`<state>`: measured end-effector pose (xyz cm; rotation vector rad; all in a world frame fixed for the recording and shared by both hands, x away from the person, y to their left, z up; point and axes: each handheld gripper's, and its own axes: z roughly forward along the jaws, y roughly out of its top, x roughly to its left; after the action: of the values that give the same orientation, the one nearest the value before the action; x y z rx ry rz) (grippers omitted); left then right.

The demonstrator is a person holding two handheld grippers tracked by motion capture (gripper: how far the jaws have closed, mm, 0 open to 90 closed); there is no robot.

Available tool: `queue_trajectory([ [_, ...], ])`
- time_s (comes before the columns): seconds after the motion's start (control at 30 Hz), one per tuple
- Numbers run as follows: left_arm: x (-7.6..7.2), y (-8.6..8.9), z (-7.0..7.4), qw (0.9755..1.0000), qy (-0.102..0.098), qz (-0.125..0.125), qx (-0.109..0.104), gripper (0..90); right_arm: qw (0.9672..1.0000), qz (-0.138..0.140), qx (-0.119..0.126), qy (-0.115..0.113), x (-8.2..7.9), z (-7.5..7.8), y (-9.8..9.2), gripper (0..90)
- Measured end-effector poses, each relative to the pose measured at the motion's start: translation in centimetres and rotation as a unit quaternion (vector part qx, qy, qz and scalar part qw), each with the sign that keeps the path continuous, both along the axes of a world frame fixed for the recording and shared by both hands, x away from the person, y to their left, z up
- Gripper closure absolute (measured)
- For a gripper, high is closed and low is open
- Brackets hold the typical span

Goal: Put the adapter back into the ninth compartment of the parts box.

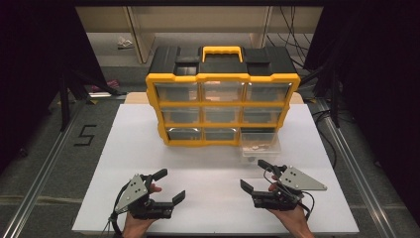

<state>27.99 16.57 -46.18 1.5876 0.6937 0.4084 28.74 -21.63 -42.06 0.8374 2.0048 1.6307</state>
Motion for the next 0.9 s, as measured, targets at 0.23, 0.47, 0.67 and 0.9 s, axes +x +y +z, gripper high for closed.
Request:
queue_trajectory([
  [0.23, 0.0, 0.0, 0.0, 1.0, 0.0, -0.001, -0.003, 8.1, 1.0, -0.005, 0.002, 0.001, -0.2, -0.3, -0.4, 16.5],
  [0.47, 0.0, 0.0, 0.0, 1.0, 0.001, -0.003, -0.005, 8.0, 1.0, -0.01, 0.001, 0.0, -0.4, -0.6, -0.7, 16.5],
  [0.67, 0.0, 0.0, -0.1, 1.0, 0.003, -0.004, -0.006, 8.0, 0.9999, -0.012, 0.002, -0.002, -0.7, -0.8, -0.8, 16.5],
  [0.9, 0.0, 0.1, -0.1, 1.0, 0.004, -0.004, -0.007, 7.9, 0.9998, -0.016, 0.007, -0.006, -1.2, -0.8, -1.2, 16.5],
])
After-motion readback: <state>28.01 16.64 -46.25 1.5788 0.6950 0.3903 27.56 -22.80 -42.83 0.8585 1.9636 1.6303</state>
